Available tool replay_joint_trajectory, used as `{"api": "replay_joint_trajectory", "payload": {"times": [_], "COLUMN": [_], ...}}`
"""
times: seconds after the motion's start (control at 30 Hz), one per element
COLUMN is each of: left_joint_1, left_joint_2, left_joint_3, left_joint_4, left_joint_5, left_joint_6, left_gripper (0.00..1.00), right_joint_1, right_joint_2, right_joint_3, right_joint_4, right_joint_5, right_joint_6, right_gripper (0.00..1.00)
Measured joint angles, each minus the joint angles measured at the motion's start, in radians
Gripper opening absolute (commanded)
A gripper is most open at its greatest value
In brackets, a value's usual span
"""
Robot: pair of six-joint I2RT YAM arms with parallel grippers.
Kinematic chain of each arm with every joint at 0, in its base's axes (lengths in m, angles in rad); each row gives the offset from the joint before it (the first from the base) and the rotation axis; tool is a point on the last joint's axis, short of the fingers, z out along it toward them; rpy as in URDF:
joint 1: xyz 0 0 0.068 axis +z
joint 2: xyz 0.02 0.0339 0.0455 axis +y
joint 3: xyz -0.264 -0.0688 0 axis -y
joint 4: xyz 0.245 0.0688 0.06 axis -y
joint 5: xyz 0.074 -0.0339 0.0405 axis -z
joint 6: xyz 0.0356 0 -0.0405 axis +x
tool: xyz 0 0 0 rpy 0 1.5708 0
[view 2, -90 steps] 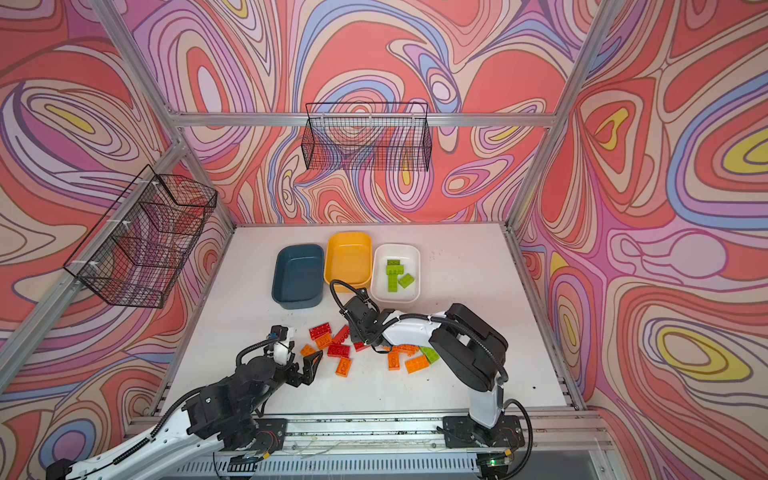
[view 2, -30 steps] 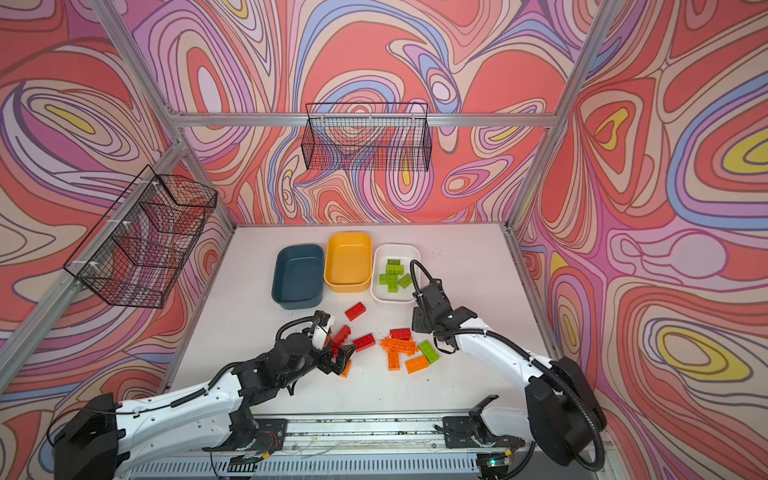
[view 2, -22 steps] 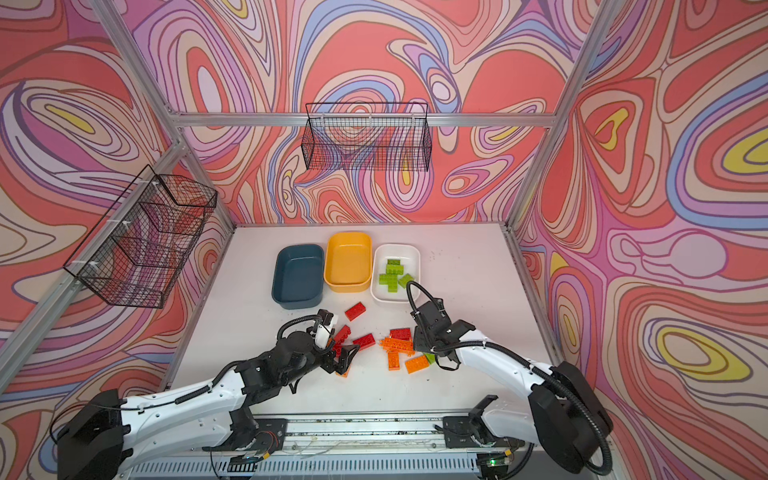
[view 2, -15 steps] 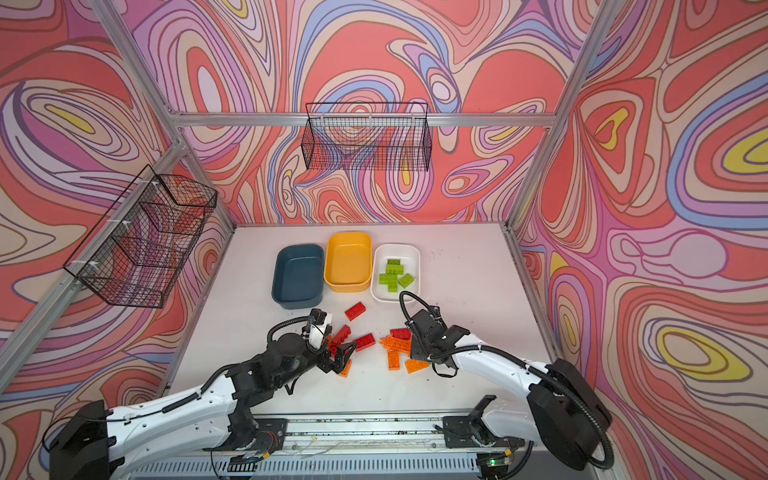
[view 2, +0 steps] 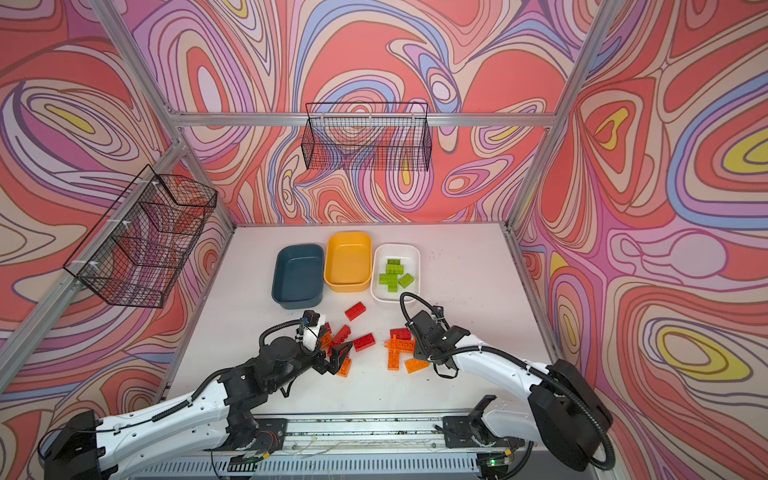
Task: Sort the legos into containers by color
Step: 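Lower the right gripper onto the lime-green brick beside the orange pieces, then drop the lime-green brick in the white bin while the left arm reaches out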
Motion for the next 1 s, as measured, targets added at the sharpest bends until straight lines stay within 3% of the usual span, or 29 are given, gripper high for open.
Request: {"api": "replay_joint_trajectory", "payload": {"times": [0.4,1.0], "left_joint_1": [0.0,0.0], "left_joint_2": [-0.006,-0.032], "left_joint_3": [-0.011,-0.035], "left_joint_4": [-0.008,-0.011], "left_joint_5": [-0.008,-0.016], "left_joint_6": [-0.004,-0.003], "left_gripper": [1.0,1.0], "right_joint_1": [0.0,0.0], "right_joint_2": [-0.078,-0.008], "right_joint_3": [0.0,-0.019], "right_joint_4": [-0.09,-0.064], "right_joint_5": [0.031,0.016], "right_joint_6": [0.026,0.034], "right_gripper": [0.61,0.62]}}
